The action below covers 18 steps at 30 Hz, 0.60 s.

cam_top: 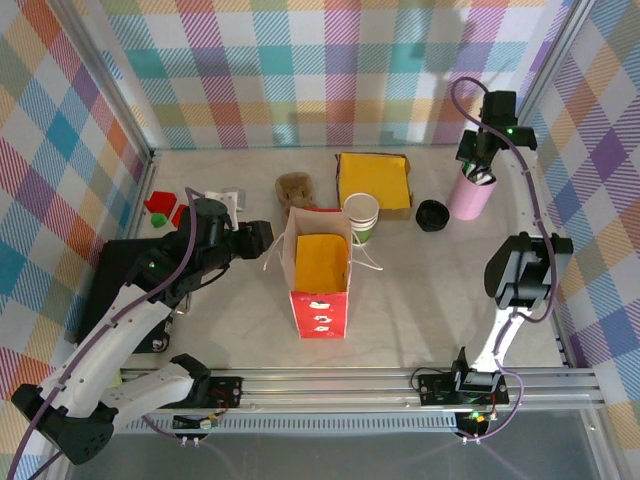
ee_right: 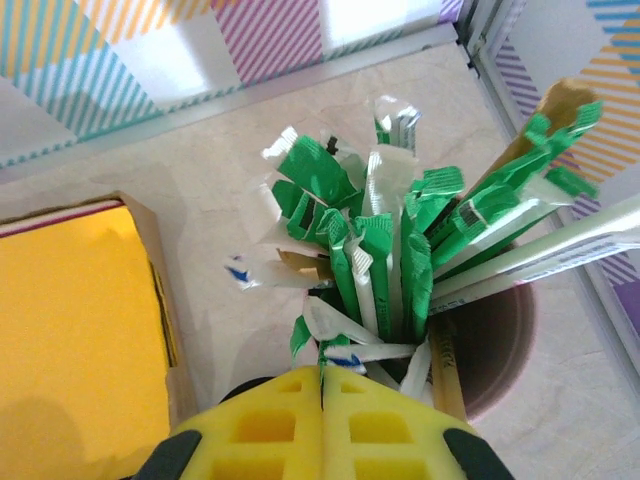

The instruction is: Pack the takeout coffee

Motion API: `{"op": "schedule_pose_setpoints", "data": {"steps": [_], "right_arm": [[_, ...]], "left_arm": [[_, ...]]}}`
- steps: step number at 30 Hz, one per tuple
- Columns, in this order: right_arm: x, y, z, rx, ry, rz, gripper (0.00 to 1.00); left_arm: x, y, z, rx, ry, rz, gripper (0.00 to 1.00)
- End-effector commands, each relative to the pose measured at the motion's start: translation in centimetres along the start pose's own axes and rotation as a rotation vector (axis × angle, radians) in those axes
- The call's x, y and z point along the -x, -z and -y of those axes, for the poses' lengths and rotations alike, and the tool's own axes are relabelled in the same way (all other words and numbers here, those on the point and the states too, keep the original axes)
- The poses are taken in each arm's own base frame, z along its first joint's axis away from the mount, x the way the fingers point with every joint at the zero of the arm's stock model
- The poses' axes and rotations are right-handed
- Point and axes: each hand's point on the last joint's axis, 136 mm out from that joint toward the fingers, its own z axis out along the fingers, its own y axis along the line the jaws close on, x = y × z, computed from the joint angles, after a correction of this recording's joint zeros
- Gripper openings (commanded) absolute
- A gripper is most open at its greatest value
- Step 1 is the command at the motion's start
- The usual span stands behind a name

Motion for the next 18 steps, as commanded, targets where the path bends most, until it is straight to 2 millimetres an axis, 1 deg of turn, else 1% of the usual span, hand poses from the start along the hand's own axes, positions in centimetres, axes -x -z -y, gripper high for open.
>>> {"op": "schedule_pose_setpoints", "data": {"steps": [1,6,8,10,13,15,16,18], "right_arm": [[2.3,5.0,0.0,0.036,0.009,0.096,0.00],[2.7,7.1,0.1,0.048,0.013,0.124,0.00],[3.1,8.6,-0.2,0.073,0.013,0.147,0.00],[3.8,10.6,-0.5,0.104,0.012,0.183,0.00],[4.7,14.4,-1.5,0.181,0.017,0.247,0.00],[5.0,17.5,-2.4,0.255,0.021,0.295,0.00],[5.1,18.8,-2.8,0.287,0.020,0.313,0.00],[4.9,22.3,-3.8,0.377,0.027,0.349,0.00]], "left_arm": [[0.0,0.4,-0.1,0.002,-0.003,0.017,0.47],[-0.1,0.5,-0.1,0.000,-0.001,0.018,0.47],[-0.1,0.6,-0.1,0.000,-0.002,0.019,0.47],[0.0,0.6,-0.1,0.001,-0.002,0.023,0.47],[0.1,0.6,-0.1,0.001,-0.002,0.024,0.47],[0.3,0.7,0.0,-0.001,-0.002,0.029,0.47],[0.3,0.7,0.0,-0.003,-0.002,0.029,0.47],[0.5,0.6,0.2,-0.006,-0.003,0.032,0.47]]}}
